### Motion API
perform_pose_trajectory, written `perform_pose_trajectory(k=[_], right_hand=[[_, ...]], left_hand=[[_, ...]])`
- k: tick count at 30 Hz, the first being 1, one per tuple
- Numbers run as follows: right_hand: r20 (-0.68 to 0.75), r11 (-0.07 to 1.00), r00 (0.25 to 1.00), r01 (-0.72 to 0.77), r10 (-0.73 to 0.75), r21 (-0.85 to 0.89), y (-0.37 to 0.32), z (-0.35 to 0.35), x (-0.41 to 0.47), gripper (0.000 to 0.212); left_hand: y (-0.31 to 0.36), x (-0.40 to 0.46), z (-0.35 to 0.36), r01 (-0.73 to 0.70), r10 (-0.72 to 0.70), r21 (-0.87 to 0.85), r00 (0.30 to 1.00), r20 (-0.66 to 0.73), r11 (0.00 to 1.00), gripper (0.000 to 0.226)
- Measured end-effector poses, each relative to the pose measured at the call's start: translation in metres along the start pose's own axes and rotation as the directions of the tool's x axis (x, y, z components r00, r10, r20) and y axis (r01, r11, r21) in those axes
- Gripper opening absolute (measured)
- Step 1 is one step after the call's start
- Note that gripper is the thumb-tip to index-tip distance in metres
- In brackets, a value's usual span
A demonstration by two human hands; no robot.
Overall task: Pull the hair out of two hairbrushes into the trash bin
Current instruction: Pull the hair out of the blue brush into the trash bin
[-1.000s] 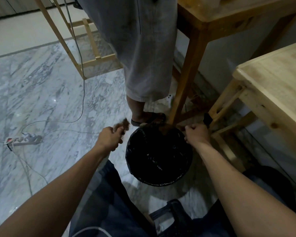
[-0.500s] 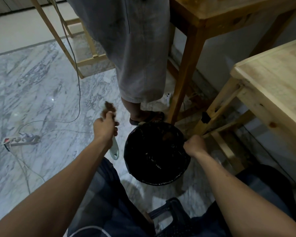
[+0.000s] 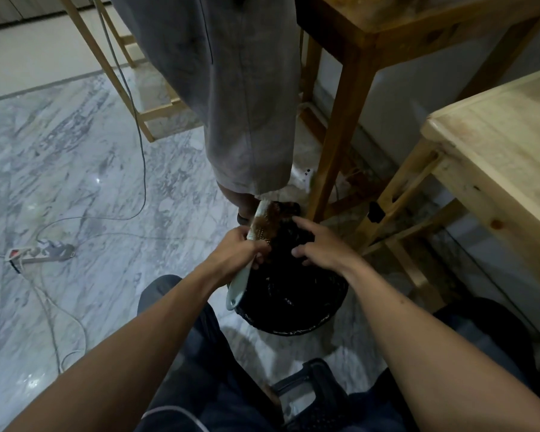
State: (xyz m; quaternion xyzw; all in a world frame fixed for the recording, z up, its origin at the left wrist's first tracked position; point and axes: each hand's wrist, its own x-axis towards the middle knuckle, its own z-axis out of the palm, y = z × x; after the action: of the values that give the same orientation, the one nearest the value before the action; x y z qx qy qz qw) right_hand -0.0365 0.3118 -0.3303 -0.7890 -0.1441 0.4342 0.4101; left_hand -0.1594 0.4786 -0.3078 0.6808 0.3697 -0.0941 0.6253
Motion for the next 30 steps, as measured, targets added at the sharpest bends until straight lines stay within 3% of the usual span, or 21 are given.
perform_pose_trajectory(k=[2, 5, 7, 10, 14, 17, 19, 22, 24, 30], right_hand=[[0.016, 0.989, 0.997, 0.066, -0.069, 0.131, -0.004, 0.003, -0.003, 0.078], [0.03, 0.945, 0.994, 0.087, -0.102, 0.314, -0.007, 0.007, -0.004, 0.046], [-0.011, 0.952, 0.995, 0.103, -0.104, 0.289, -0.009, 0.009, -0.004, 0.022], [-0.12, 0.957, 0.988, 0.123, -0.094, 0.262, -0.007, 0.01, -0.001, 0.011], [-0.305, 0.966, 0.951, 0.038, 0.043, 0.256, 0.001, 0.001, 0.001, 0.018], [-0.404, 0.937, 0.896, -0.035, 0.183, 0.347, 0.011, -0.007, 0.001, 0.02], [-0.352, 0.944, 0.921, -0.049, 0.17, 0.327, 0.013, -0.005, 0.0, 0.02], [-0.2, 0.951, 0.977, -0.013, 0.078, 0.308, -0.002, 0.008, -0.004, 0.029], [-0.191, 0.954, 0.981, 0.026, 0.033, 0.298, -0.017, 0.017, -0.002, 0.036], [-0.217, 0.981, 0.976, 0.044, -0.002, 0.189, -0.034, 0.019, 0.007, 0.021]], left_hand=[[0.001, -0.001, -0.003, -0.034, 0.034, 0.029, 0.999, 0.029, 0.999, 0.025], [0.002, -0.004, -0.01, -0.048, 0.044, 0.043, 0.995, 0.094, 0.998, 0.029], [0.001, -0.005, -0.015, -0.033, 0.028, 0.055, 0.996, 0.086, 0.998, 0.045], [-0.003, -0.005, -0.02, -0.029, 0.027, 0.041, 0.999, 0.034, 0.999, 0.05], [-0.009, -0.006, -0.03, -0.054, 0.056, 0.04, 0.998, -0.035, 0.998, 0.03], [-0.013, -0.004, -0.039, -0.068, 0.069, 0.025, 0.994, -0.084, 0.997, 0.032], [-0.015, -0.002, -0.041, -0.085, 0.09, 0.065, 0.992, -0.087, 0.994, 0.033], [-0.014, 0.001, -0.034, -0.109, 0.118, 0.149, 0.991, -0.056, 0.983, 0.019], [-0.013, 0.0, -0.025, -0.145, 0.156, 0.209, 0.987, -0.037, 0.967, 0.017], [-0.016, 0.001, -0.016, -0.233, 0.264, 0.353, 0.964, -0.04, 0.906, 0.028]])
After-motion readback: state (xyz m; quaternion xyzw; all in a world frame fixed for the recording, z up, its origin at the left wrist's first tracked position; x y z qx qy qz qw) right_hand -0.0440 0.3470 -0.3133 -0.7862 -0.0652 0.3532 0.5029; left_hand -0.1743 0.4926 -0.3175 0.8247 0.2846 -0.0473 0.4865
